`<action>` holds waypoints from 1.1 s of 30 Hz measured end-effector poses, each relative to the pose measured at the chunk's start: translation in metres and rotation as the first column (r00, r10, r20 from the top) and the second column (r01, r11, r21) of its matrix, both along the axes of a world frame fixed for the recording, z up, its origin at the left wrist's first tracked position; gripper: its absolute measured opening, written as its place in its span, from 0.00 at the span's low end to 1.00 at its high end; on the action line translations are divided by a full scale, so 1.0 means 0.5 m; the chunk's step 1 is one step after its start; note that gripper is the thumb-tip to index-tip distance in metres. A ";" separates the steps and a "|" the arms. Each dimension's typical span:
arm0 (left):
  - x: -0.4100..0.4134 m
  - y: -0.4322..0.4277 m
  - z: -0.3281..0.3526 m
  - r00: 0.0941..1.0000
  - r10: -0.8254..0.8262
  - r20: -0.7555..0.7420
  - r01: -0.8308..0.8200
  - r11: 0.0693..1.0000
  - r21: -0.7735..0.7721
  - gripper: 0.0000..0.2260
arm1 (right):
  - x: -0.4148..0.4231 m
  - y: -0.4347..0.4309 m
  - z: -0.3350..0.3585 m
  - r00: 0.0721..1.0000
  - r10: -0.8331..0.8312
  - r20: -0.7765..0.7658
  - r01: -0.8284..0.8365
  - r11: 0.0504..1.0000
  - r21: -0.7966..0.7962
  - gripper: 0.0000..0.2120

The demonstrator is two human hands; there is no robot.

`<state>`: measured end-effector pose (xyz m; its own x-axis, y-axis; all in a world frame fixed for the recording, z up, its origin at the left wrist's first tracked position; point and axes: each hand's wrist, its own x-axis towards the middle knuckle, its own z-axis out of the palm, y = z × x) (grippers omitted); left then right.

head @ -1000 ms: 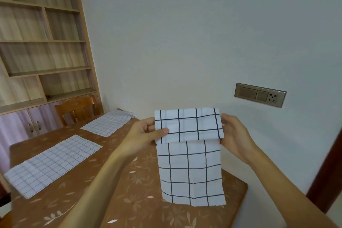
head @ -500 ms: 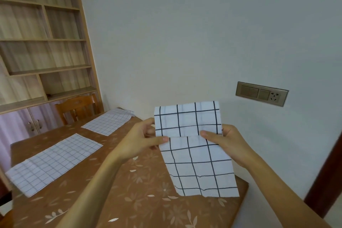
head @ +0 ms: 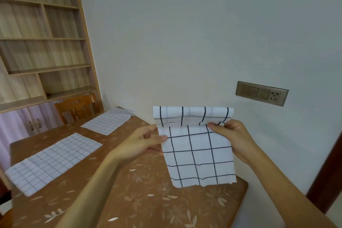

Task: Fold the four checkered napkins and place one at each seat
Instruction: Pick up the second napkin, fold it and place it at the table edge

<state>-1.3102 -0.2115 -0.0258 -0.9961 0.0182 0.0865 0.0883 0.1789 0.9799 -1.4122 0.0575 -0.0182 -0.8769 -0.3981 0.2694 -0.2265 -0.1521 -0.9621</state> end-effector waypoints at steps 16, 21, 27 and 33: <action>-0.005 0.017 0.021 0.988 0.147 -0.041 -0.134 0.964 0.229 0.18 | -0.008 0.010 0.016 0.998 0.010 -0.069 -0.004 0.995 0.097 0.19; -0.018 -0.001 0.017 0.967 0.240 -0.080 -0.208 0.935 0.288 0.17 | -0.007 0.004 0.003 0.932 0.186 0.313 -0.174 0.983 -0.065 0.33; -0.015 0.000 0.025 0.942 0.311 -0.126 -0.257 0.909 0.327 0.21 | 0.009 -0.005 -0.013 0.974 0.198 0.113 -0.213 0.965 0.150 0.20; 0.003 0.007 0.029 0.980 0.184 -0.080 -0.167 0.969 0.183 0.10 | 0.003 -0.014 -0.001 0.995 0.064 0.072 -0.068 0.996 0.058 0.18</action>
<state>-1.3089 -0.2078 -0.0114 -0.9692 -0.1803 0.1676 0.1654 0.0274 0.9859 -1.4105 0.0506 -0.0189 -0.8640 -0.4694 0.1821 -0.1495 -0.1061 -0.9830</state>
